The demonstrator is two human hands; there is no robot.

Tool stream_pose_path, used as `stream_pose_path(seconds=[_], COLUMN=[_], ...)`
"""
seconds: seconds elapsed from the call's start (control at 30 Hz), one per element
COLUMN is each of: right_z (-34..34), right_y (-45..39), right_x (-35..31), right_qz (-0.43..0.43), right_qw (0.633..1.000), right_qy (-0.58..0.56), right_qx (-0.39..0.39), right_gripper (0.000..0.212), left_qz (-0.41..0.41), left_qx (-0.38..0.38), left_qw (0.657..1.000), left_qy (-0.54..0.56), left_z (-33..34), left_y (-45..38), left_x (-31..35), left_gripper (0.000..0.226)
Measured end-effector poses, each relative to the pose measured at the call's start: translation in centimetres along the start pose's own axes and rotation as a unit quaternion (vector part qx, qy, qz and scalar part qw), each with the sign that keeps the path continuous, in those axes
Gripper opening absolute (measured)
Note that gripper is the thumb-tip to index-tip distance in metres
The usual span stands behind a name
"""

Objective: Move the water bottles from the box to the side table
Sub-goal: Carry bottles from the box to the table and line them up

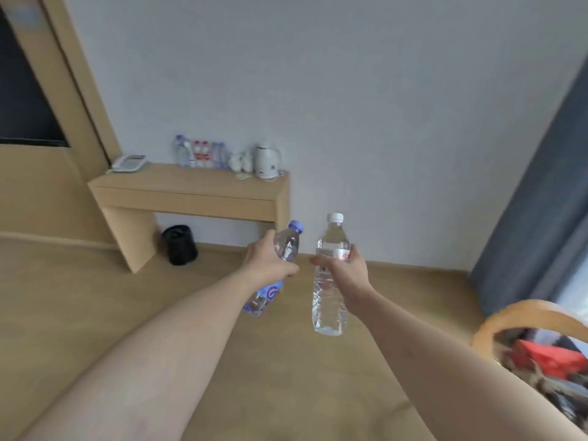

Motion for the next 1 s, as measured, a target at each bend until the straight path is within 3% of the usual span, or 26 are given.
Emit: stream_pose_path(seconds=[0.4, 0.57, 0.77, 1.0], right_z=[23.0, 31.7, 42.4, 56.0], right_y=[-17.0, -20.7, -25.5, -33.0], right_x=[-7.6, -8.4, -8.7, -10.3], right_qz=[-0.032, -0.024, -0.018, -0.014], right_qw=[0.982, 0.971, 0.963, 0.969], right_qy=[0.033, 0.04, 0.056, 0.043], right_qx=[-0.183, -0.233, -0.262, -0.244], right_gripper=[0.068, 0.062, 0.061, 0.059], left_qz=[-0.104, -0.142, -0.172, -0.152], left_qx=[0.159, 0.178, 0.188, 0.183], left_qw=[0.982, 0.973, 0.966, 0.969], left_qy=[-0.006, 0.034, 0.033, 0.068], left_z=[-16.1, -20.7, -26.5, -35.3], left_y=[-15.2, -19.3, -25.9, -36.8], left_x=[-8.7, -13.5, -20.3, -28.1], left_gripper=[0.067, 0.059, 0.057, 0.066])
Point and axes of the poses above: each hand's wrist, its own y-axis away from the middle knuckle, its own z-axis out of the palm, x = y × z, the point moved 3 cm from there along -y, towards the middle knuckle, and after that the axes turned 7 degrees about y, right-handed, at the moved point
